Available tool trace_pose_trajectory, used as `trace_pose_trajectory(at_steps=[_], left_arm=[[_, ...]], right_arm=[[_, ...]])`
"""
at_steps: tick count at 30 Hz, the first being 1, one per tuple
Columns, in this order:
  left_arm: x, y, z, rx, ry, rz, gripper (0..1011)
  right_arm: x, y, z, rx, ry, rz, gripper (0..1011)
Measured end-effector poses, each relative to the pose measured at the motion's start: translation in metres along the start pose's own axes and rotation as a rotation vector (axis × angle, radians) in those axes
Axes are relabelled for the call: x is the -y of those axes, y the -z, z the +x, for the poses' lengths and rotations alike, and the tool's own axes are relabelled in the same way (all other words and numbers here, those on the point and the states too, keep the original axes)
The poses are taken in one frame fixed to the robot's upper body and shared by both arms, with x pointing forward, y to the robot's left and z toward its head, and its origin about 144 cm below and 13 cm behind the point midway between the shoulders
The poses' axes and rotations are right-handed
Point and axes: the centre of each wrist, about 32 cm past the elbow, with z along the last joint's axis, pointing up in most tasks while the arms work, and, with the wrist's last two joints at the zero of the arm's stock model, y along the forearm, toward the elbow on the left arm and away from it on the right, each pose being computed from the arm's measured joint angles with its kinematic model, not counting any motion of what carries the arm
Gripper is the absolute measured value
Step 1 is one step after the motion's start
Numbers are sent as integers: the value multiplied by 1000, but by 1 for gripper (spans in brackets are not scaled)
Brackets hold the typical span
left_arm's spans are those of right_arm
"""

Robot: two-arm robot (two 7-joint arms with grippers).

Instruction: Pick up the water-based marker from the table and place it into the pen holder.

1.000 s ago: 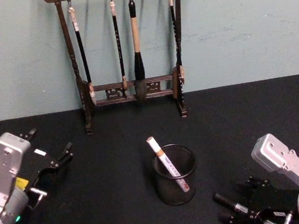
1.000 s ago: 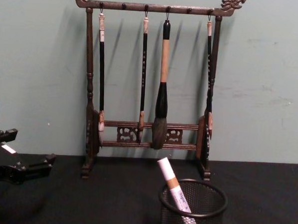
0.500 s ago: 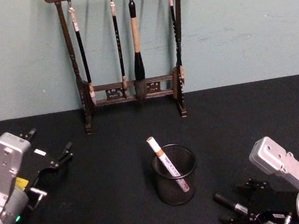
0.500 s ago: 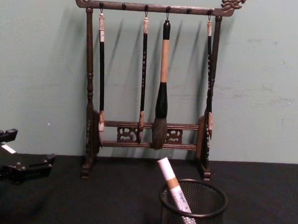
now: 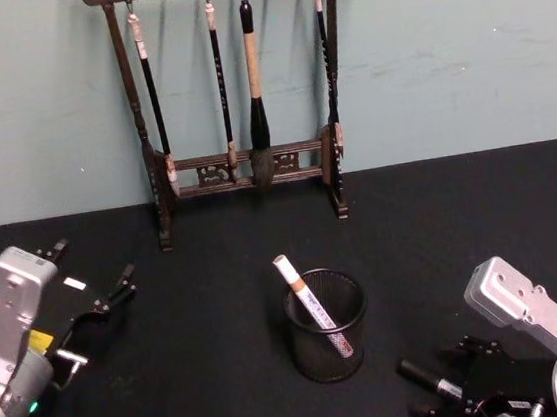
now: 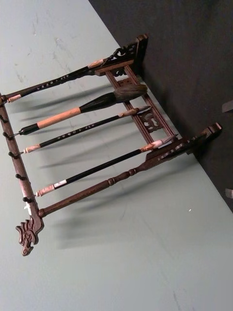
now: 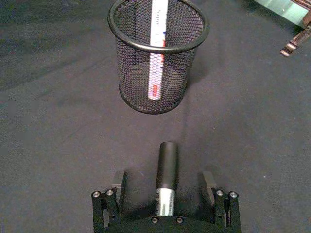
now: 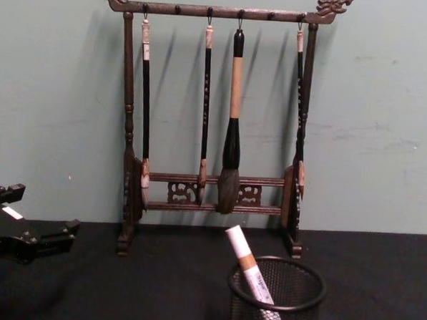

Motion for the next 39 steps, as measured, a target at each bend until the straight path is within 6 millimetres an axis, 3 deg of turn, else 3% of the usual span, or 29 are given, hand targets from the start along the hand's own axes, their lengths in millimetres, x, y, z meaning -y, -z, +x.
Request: trace_pose_trajectory(at_steps=[13, 18, 19, 22, 30, 32, 36, 39], left_arm=[[0, 0, 0, 0, 0, 0, 1008], [0, 0, 0, 0, 0, 0, 1006], [0, 0, 0, 0, 0, 0, 1008], [0, 0, 0, 0, 0, 0, 1008], [0, 0, 0, 0, 0, 0, 1008], [0, 0, 0, 0, 0, 0, 1008], [0, 0, 0, 0, 0, 0, 1008], [0, 0, 0, 0, 0, 0, 1006]], right_arm=[[0, 0, 0, 2, 1, 2, 992], [0, 0, 0, 3, 2, 2, 838], [0, 0, 0, 3, 2, 2, 765], [0, 0, 0, 3, 2, 2, 735], [0, 0, 0, 2, 2, 3, 403], [0, 0, 0, 2, 1, 3, 390], [0, 0, 0, 2, 1, 3, 224], [0, 0, 0, 2, 1, 3, 217]])
